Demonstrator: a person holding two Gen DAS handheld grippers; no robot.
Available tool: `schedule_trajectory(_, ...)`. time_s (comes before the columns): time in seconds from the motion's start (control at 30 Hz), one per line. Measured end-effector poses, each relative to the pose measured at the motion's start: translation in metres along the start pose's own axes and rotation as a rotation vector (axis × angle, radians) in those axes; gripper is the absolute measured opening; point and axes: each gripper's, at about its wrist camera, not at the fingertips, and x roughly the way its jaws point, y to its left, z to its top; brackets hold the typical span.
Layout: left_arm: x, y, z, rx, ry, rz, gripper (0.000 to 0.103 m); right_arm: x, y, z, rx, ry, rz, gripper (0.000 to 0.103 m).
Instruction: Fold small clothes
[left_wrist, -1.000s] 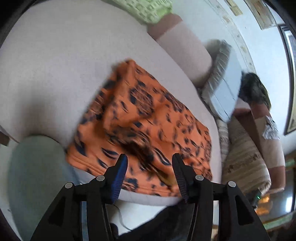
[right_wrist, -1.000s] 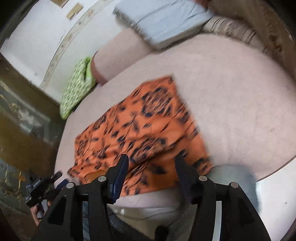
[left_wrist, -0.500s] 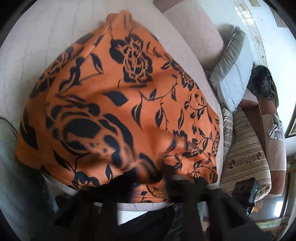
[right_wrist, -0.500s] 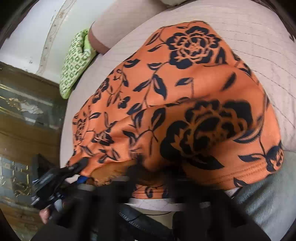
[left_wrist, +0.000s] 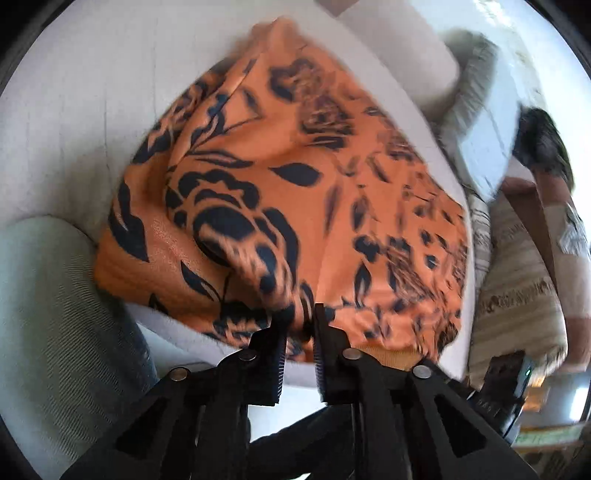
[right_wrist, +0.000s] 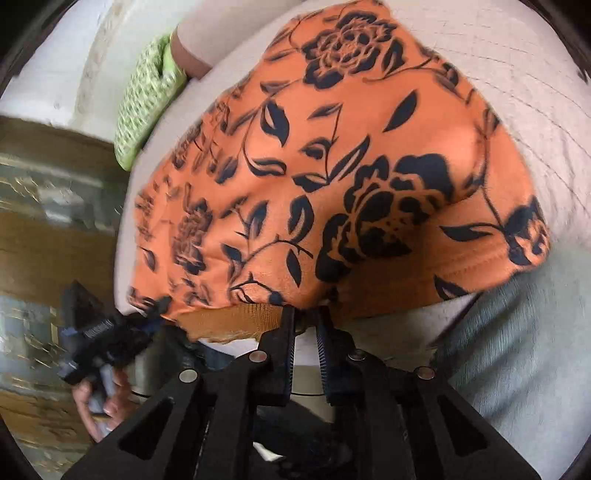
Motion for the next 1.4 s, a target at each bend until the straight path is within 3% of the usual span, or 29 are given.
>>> schedule_trajectory(0.03,-0.008,-0.003,-0.002,0.021,-0.005,-0.001,0.027,-0.010,0.002,-0.001,-0.011,-0.021,0.008,0.028)
schedule_trajectory(0.07,-0.021,-0.004,-0.005,0.041,-0.025,-0.011,0.035,-0.026,0.004,-0.001,-0.029,-0.056,-0.007,0.047)
schedule_trajectory(0.13,-0.042,0.000,-0.009,0.041,-0.052,-0.042,0.040,-0.049,0.006,-0.001,-0.051,-0.110,-0.032,0.059)
schedule_trajectory(0.23,-0.068,0.014,-0.015,-0.020,-0.103,-0.091,0.045,-0.072,0.000,0.006,-0.052,-0.156,-0.059,0.059)
schedule_trajectory(0.33,-0.085,0.036,-0.013,-0.093,-0.123,-0.091,0.048,-0.078,-0.015,0.016,-0.004,-0.187,-0.071,0.059)
schedule_trajectory(0.5,-0.075,0.050,0.005,-0.194,-0.152,-0.132,0.048,-0.071,-0.039,0.037,0.125,-0.229,-0.053,0.058)
schedule_trajectory(0.63,-0.045,0.055,0.017,-0.219,-0.095,-0.060,0.046,-0.050,-0.047,0.051,0.157,-0.184,-0.073,0.050)
schedule_trajectory(0.7,-0.038,0.056,0.017,-0.228,-0.091,-0.037,0.030,-0.037,-0.048,0.056,0.166,-0.147,-0.096,0.041)
schedule_trajectory(0.73,-0.039,0.054,0.018,-0.223,-0.093,-0.027,0.025,-0.032,-0.047,0.059,0.160,-0.133,-0.118,0.020)
schedule_trajectory(0.77,-0.042,0.052,0.017,-0.215,-0.102,-0.019,0.018,-0.029,-0.045,0.061,0.151,-0.119,-0.139,0.012)
schedule_trajectory(0.8,-0.050,0.049,0.014,-0.198,-0.120,-0.024,0.013,-0.030,-0.043,0.062,0.145,-0.120,-0.139,0.011)
schedule_trajectory(0.87,-0.069,0.039,0.009,-0.143,-0.156,-0.028,0.010,-0.045,-0.033,0.061,0.104,-0.162,-0.160,0.009)
schedule_trajectory(0.97,-0.094,0.021,0.000,-0.012,-0.217,0.023,0.010,-0.071,-0.015,0.054,0.029,-0.230,-0.221,0.008)
schedule_trajectory(1.07,-0.079,0.022,-0.002,0.019,-0.188,0.119,0.010,-0.072,-0.009,0.048,-0.017,-0.226,-0.296,0.008)
schedule_trajectory(1.13,-0.051,0.024,0.004,0.025,-0.135,0.203,0.010,-0.048,-0.014,0.049,-0.047,-0.178,-0.394,0.008)
schedule_trajectory(1.2,-0.050,0.022,0.001,0.015,-0.148,0.214,0.010,-0.030,-0.029,0.048,-0.002,-0.116,-0.398,0.007)
schedule_trajectory(1.23,-0.054,0.019,-0.001,0.029,-0.163,0.216,0.010,-0.031,-0.032,0.045,0.015,-0.120,-0.379,0.007)
schedule_trajectory(1.3,-0.058,0.012,-0.007,0.079,-0.180,0.238,0.012,-0.037,-0.027,0.040,-0.012,-0.149,-0.438,0.003)
schedule_trajectory(1.37,-0.054,0.010,-0.014,0.113,-0.131,0.254,0.013,-0.032,-0.032,0.039,-0.044,-0.134,-0.535,0.002)
schedule_trajectory(1.4,-0.054,0.008,-0.016,0.131,-0.101,0.251,0.014,-0.031,-0.037,0.038,-0.024,-0.116,-0.510,0.002)
